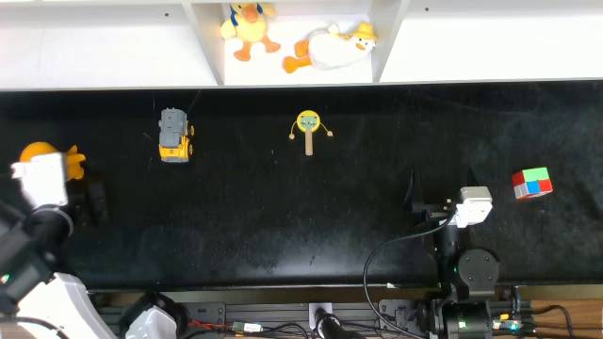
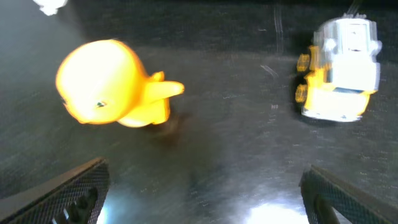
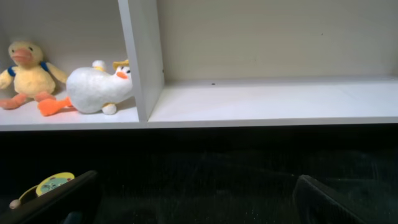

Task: Store Toys

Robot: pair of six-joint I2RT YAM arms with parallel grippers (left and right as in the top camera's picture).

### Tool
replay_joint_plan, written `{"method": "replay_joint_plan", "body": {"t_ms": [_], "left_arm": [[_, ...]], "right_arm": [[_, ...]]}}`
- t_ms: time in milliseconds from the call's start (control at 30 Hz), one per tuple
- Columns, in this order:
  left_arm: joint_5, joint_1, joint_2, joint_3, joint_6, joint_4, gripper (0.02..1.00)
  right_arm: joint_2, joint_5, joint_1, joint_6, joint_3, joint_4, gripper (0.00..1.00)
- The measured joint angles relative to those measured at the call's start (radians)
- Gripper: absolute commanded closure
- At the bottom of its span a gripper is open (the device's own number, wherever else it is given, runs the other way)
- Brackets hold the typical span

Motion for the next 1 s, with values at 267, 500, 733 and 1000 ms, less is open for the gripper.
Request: {"method": "replay_joint_plan", "body": {"t_ms": [267, 500, 733, 1000], "left_arm": [[0.04, 0.206, -0.017, 0.0, 0.029, 0.058, 0.02], [0.041, 0.21, 0.112, 0.005, 0.054, 0.204, 0.02], [0.044, 0.203, 0.299, 0.005, 0.055, 0.308, 0.02], [0.045, 0.133, 0.396, 0.005, 0.064, 0.42, 0.02]], "right_arm": [[0.0, 0.0, 0.0, 0.0, 0.0, 0.0, 0.005], [0.0, 0.0, 0.0, 0.0, 0.0, 0.0, 0.005], [0.0, 0.0, 0.0, 0.0, 0.0, 0.0, 0.007], [0.0, 0.0, 0.0, 0.0, 0.0, 0.0, 0.005]]}}
